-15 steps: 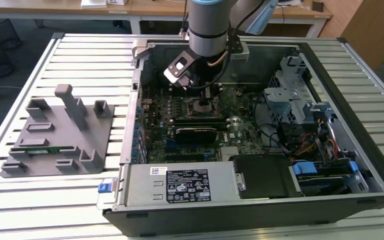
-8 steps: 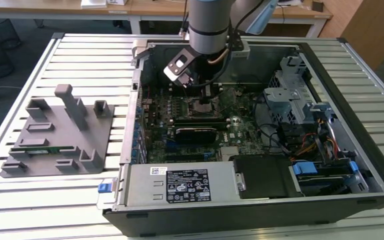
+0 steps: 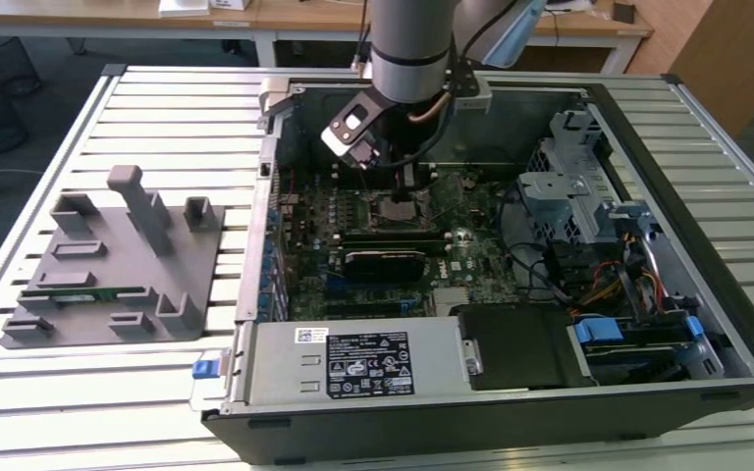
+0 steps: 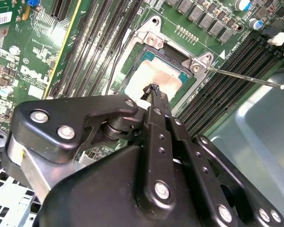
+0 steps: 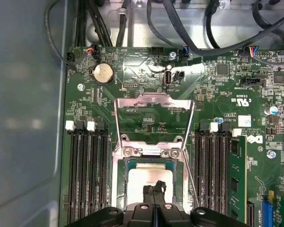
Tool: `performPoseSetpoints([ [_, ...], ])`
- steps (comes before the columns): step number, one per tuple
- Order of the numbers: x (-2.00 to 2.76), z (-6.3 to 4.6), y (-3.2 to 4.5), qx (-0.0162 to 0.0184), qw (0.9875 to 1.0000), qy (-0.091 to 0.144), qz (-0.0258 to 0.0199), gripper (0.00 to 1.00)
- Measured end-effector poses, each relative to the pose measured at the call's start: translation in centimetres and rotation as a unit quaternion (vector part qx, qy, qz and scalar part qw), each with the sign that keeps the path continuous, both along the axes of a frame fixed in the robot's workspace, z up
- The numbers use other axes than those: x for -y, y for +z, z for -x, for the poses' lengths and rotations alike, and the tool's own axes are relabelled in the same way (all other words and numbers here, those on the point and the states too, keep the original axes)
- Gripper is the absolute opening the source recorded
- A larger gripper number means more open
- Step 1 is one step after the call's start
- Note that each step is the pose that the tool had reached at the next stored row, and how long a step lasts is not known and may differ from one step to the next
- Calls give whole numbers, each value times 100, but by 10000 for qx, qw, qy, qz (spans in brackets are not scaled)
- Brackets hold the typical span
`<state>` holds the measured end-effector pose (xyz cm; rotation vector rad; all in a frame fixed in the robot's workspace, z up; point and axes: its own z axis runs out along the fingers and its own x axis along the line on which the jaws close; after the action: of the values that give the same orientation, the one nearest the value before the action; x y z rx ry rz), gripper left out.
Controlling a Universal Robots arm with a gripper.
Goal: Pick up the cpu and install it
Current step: 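Close the cpu cover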
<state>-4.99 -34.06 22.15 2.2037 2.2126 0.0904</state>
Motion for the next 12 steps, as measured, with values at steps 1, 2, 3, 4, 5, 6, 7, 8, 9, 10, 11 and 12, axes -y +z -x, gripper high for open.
performPoseSetpoints([
  [1, 0, 0, 4, 0, 10000, -1, -1, 11],
  [2, 0, 0, 6, 0, 10000, -1, -1, 11],
  [3, 0, 0, 6, 1, 10000, 0, -2, 11],
  [4, 0, 0, 7, 0, 10000, -1, 0, 11],
  [5, 0, 0, 8, 0, 10000, -1, 0, 11],
  [6, 0, 0, 8, 0, 10000, -1, 0, 11],
  [7, 0, 0, 8, 0, 10000, -1, 0, 11],
  [8, 0, -2, 9, 0, 10000, 0, 0, 11],
  [9, 1, -6, 9, -1, 10000, 0, 0, 11],
  [10, 0, -13, 9, -1, 10000, 0, 1, 11],
  [11, 0, -21, 9, -1, 10000, 0, 0, 11],
  [12, 0, -24, 9, 0, 10000, 0, 0, 11],
])
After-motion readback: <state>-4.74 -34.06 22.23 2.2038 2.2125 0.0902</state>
